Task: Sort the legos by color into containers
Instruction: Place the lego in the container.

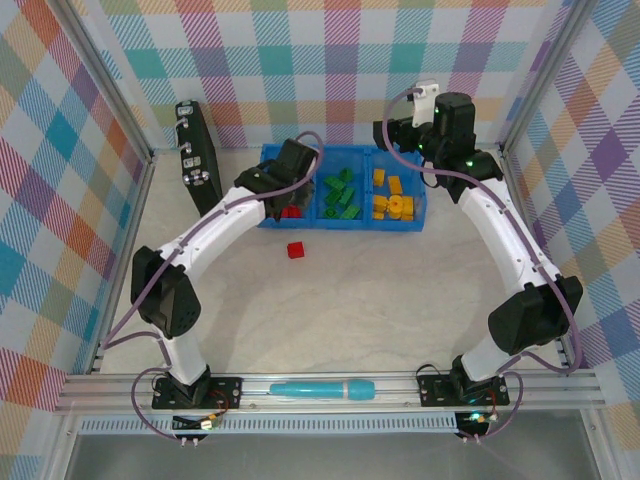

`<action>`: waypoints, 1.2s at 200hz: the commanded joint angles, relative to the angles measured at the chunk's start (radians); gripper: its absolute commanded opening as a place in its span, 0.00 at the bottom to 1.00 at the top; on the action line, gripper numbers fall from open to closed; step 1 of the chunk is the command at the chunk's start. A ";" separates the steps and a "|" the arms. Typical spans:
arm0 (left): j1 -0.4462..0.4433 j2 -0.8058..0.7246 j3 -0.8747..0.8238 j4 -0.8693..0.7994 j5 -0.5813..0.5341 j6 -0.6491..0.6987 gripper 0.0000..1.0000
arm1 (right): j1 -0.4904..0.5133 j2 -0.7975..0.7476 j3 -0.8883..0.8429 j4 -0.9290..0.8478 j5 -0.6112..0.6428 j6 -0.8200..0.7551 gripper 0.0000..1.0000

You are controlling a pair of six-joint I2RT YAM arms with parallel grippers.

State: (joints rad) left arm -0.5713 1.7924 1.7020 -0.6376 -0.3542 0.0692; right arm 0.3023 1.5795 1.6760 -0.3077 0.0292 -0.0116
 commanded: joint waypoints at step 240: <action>0.093 -0.045 -0.152 0.003 0.069 -0.235 0.62 | 0.006 -0.089 -0.029 0.040 -0.002 0.014 0.99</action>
State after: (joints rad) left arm -0.4404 1.8332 1.6032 -0.5049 -0.2745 -0.1493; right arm 0.3023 1.5173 1.6501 -0.2920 0.0265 -0.0109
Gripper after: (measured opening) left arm 0.614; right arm 0.987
